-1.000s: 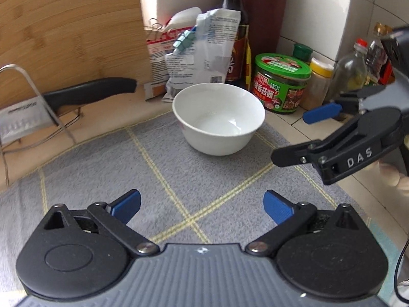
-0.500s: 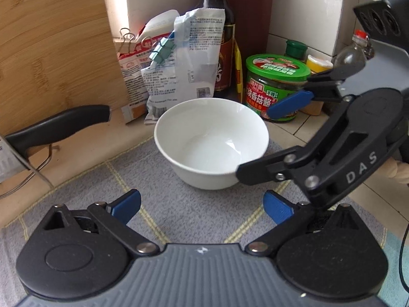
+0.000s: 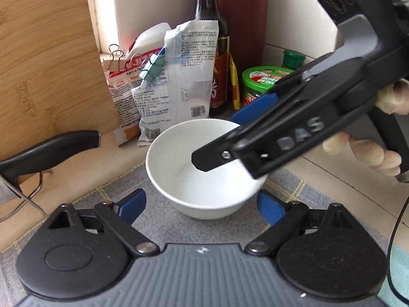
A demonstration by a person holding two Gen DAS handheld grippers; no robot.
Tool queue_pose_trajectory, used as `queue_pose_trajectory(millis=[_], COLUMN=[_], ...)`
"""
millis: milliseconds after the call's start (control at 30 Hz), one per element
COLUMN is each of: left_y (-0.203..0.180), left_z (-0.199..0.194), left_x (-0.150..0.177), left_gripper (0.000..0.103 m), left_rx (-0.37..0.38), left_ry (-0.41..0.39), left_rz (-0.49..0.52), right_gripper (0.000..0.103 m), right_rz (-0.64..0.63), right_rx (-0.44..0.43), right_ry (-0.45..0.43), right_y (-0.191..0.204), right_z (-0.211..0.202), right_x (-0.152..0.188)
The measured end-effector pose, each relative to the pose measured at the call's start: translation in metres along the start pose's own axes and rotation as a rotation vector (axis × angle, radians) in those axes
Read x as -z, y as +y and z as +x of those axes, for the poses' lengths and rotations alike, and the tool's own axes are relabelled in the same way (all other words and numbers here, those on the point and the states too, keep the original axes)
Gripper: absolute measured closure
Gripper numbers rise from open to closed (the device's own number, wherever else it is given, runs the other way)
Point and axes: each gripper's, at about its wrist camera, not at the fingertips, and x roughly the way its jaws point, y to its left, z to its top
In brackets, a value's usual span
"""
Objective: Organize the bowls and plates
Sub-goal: 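Grasp the small bowl rim with the right tool while the left tool grips its opposite side, then lift the small bowl with both tools and carry it toward the nested bowls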
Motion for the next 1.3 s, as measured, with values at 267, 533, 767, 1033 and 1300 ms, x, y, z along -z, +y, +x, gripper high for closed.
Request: queue_pose_trajectory(millis=[267,533,767,1033,1300], left_y=[-0.003,-0.002,-0.002,-0.003,-0.009], left_z=[0.006,0.009,0.009,0.004,-0.016], left_x=[-0.005,-0.006,-0.006,-0.005,0.000], left_gripper=[0.013,0.012,0.013,0.013,0.013], left_rx=[0.017,0.027,0.033,0.030,0.012], left_ry=[-0.007,-0.009,-0.001,0.009,0.020], left_rz=[0.020,0.020,0.018,0.009,-0.008], right_gripper=[0.038,0.041,0.041,0.041,0.040], right_rz=[-0.010,-0.042,-0.036,-0.044,-0.052], right_rx=[0.000,0.020,0.014,0.015,-0.018], right_ry=[0.025,0.032,0.036,0.040,0.053], right_y=[-0.002,0.000,0.001,0.006,0.015], right_z=[0.013,0.016,0.014,0.010,0.000], right_x=[-0.002,-0.003,-0.003,-0.004,0.002])
